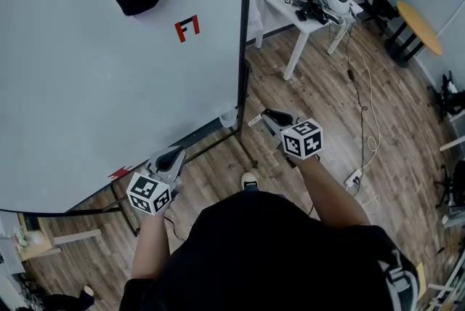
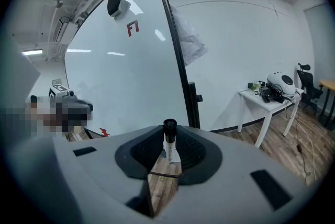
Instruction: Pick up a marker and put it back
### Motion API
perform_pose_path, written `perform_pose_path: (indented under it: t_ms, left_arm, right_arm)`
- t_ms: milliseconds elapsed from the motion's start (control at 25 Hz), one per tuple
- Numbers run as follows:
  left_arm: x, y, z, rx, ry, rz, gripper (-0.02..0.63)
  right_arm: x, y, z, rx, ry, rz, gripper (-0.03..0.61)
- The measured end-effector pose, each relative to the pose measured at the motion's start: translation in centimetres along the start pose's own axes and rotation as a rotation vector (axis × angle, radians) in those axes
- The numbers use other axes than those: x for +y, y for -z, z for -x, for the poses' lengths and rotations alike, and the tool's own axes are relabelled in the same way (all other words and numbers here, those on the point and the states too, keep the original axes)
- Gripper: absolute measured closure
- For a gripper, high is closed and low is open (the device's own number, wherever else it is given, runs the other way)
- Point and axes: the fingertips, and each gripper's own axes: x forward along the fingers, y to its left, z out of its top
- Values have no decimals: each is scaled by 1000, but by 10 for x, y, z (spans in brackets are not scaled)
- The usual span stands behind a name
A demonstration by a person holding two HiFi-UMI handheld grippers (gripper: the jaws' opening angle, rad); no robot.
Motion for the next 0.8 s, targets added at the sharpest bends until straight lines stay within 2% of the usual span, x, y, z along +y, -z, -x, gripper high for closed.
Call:
perform_pose_path:
  t_ms: [480, 800]
  left_arm:
    - [5, 3, 4, 1, -4, 4, 595]
    - [11, 5, 1, 7, -18, 20, 595]
  right_arm:
    - [3, 0, -4, 1, -2, -4, 512]
    - [2, -6, -19, 3, -34, 0, 511]
